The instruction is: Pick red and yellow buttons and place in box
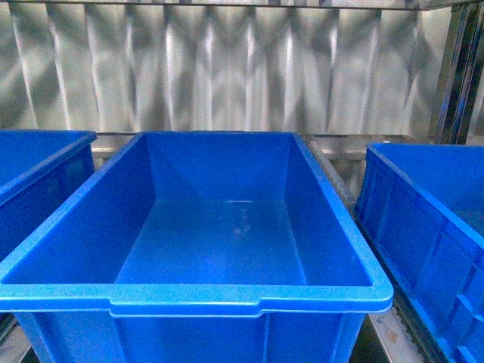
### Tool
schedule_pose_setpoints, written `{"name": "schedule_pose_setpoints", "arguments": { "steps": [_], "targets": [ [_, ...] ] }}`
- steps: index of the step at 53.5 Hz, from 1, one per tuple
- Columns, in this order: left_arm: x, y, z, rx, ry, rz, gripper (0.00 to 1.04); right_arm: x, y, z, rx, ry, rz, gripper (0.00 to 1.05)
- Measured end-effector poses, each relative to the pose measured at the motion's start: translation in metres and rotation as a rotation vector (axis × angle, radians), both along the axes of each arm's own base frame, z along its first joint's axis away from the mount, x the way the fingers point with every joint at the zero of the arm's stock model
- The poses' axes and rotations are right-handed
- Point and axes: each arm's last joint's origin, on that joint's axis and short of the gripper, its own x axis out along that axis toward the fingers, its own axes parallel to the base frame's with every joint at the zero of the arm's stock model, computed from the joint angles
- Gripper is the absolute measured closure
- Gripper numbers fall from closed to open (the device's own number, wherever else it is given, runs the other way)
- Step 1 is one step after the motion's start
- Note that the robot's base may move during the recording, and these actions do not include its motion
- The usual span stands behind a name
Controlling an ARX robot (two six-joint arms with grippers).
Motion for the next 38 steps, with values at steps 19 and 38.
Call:
{"name": "schedule_pose_setpoints", "arguments": {
  "steps": [19,38],
  "targets": [
    [0.0000,0.0000,0.0000,0.000,0.000,0.000,0.08,0.0000,0.0000,0.0000,0.000,0.000,0.000,0.07],
    [0.0000,0.0000,0.0000,0.000,0.000,0.000,0.08,0.0000,0.0000,0.0000,0.000,0.000,0.000,0.07]
  ]
}}
